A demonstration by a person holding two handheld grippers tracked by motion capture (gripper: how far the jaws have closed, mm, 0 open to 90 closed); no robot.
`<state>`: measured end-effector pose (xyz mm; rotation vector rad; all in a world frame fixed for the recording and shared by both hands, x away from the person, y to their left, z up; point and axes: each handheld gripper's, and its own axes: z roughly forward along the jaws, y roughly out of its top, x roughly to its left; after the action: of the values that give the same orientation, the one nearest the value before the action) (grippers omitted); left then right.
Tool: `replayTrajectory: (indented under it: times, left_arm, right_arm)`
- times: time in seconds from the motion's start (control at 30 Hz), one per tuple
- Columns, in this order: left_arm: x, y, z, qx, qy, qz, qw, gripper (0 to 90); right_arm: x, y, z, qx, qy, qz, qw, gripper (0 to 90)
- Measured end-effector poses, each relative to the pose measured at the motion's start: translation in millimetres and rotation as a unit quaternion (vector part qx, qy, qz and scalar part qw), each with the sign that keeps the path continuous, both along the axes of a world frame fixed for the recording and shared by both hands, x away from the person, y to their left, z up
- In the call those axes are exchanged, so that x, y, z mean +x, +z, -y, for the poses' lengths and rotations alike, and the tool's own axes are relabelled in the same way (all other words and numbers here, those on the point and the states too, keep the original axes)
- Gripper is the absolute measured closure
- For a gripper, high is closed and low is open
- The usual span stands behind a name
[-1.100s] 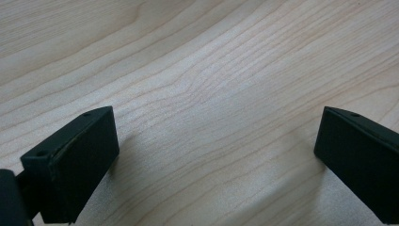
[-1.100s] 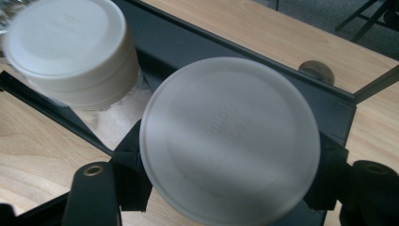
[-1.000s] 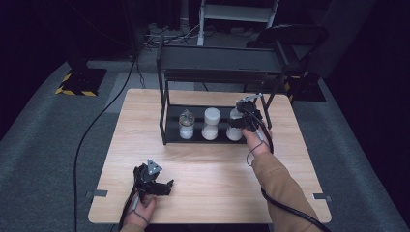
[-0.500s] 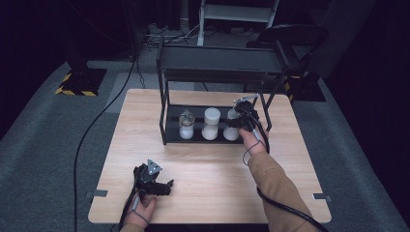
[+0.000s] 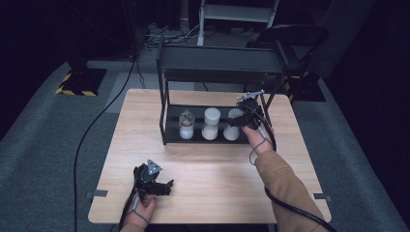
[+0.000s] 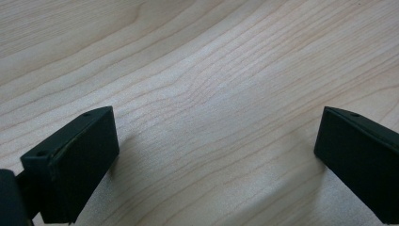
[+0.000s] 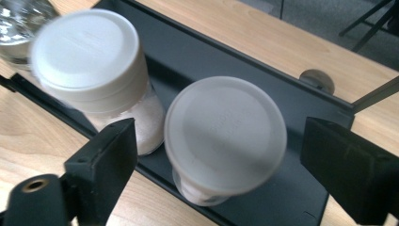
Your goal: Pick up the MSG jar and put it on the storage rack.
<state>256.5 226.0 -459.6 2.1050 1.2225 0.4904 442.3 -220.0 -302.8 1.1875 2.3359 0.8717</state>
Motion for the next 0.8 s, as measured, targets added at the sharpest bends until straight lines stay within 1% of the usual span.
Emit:
replayTrajectory:
  times: [0.1,0.23,0.37,0.47,0.67,0.8]
  left_arm:
    - [0.1,0.1,0.1,0.000,0.000,0.000,1.0000,0.0]
    - [0.2,0.2,0.2,0.000,0.000,-0.001,1.0000,0.0]
    - [0.1,0.0,0.8,-0.001,0.002,-0.001,1.0000,0.0]
    - [0.0,0.0,1.0,-0.001,0.003,-0.001,1.0000,0.0]
    - [0.0,-0.4,1.2,-0.003,0.005,0.000,1.0000,0.0]
    - [0.1,-0.4,0.9,-0.001,0.003,0.000,1.0000,0.0]
  right_arm:
    - [-9.1,3.5,5.5,0.010,0.001,0.009,0.9999,7.7]
    - [-23.8,6.3,11.1,0.018,0.000,0.023,0.9996,5.6]
    - [-37.7,7.4,21.8,0.035,0.007,0.033,0.9988,4.5]
    - [-48.1,7.5,26.1,0.033,0.013,0.041,0.9985,4.3]
    - [-65.0,7.0,36.1,0.040,0.022,0.049,0.9978,3.5]
    - [-74.1,7.3,40.7,0.038,0.026,0.050,0.9977,3.0]
